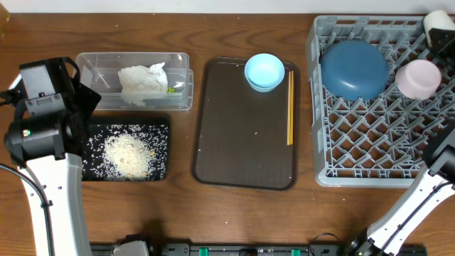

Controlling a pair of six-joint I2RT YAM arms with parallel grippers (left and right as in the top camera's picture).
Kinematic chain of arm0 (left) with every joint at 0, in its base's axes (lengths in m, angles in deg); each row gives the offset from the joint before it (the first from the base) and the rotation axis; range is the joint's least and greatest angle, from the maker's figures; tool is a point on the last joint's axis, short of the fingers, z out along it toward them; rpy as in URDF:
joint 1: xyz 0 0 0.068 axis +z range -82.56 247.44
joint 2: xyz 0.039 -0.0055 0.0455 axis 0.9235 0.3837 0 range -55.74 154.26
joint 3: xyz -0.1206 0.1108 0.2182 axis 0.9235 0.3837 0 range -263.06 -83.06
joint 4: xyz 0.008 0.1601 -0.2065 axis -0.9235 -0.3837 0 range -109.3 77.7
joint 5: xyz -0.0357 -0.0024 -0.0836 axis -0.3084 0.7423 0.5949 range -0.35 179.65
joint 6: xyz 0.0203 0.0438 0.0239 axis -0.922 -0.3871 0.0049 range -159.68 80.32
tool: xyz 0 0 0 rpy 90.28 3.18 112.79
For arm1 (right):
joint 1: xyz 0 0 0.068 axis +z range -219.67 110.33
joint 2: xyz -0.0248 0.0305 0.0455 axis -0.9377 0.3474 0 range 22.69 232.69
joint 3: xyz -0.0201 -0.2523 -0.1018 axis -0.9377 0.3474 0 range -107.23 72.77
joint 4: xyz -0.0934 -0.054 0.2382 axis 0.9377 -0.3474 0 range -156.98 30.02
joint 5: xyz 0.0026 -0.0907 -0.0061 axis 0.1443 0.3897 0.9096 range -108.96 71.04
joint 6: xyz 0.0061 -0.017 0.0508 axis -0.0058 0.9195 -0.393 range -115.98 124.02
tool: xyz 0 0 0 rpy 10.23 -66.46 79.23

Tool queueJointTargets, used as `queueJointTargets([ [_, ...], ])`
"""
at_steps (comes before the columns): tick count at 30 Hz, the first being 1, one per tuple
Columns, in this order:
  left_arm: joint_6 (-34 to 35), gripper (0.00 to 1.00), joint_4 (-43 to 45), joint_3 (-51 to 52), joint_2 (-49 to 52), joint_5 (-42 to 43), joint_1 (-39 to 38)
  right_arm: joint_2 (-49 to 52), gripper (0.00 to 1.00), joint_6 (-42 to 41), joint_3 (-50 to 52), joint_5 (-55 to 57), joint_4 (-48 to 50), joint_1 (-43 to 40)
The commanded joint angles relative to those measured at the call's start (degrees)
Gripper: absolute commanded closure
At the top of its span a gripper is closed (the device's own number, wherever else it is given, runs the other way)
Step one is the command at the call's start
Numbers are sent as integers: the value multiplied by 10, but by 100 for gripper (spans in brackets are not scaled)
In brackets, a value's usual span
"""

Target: Sort waste into correct bins and load items into the dishwasher rack

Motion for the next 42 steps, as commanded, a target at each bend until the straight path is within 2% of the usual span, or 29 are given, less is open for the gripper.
queueJointTargets([
  [1, 7, 10, -1, 2, 2, -12, 3, 16, 99, -54, -2, -10, -19, -7],
  [4, 7, 10, -1, 2, 2, -12, 3, 13, 98, -55, -2, -15, -22, -17],
  [7, 7, 10, -1, 2, 2, -12, 3, 10, 92, -55, -2, -26, -33, -27],
  [14, 7, 10, -1, 2, 2, -12, 3, 7, 86, -52, -2, -30, -112, -48],
  [21, 7, 10, -1, 2, 2, -12, 3, -33, 80, -8, -2, -29, -179, -65],
  [26, 7, 10, -1, 2, 2, -12, 3, -92, 79, 20, -2, 46, -245, -71],
  [32, 7, 10, -1, 2, 2, -12, 3, -171, 80, 37, -2, 227, -327, -70],
  [35, 7, 10, -1, 2, 2, -12, 3, -186, 70, 38, -2, 288, -331, -68],
  [37, 7, 10, -1, 2, 2, -12, 3, -186, 48, 38, -2, 332, -336, -67],
  [38, 7, 10, -1, 2, 2, -12, 3, -185, 43, 38, -2, 360, -344, -66],
  [42, 7, 10, -1, 2, 2, -12, 3, -177, 41, 38, -2, 492, -386, -62],
])
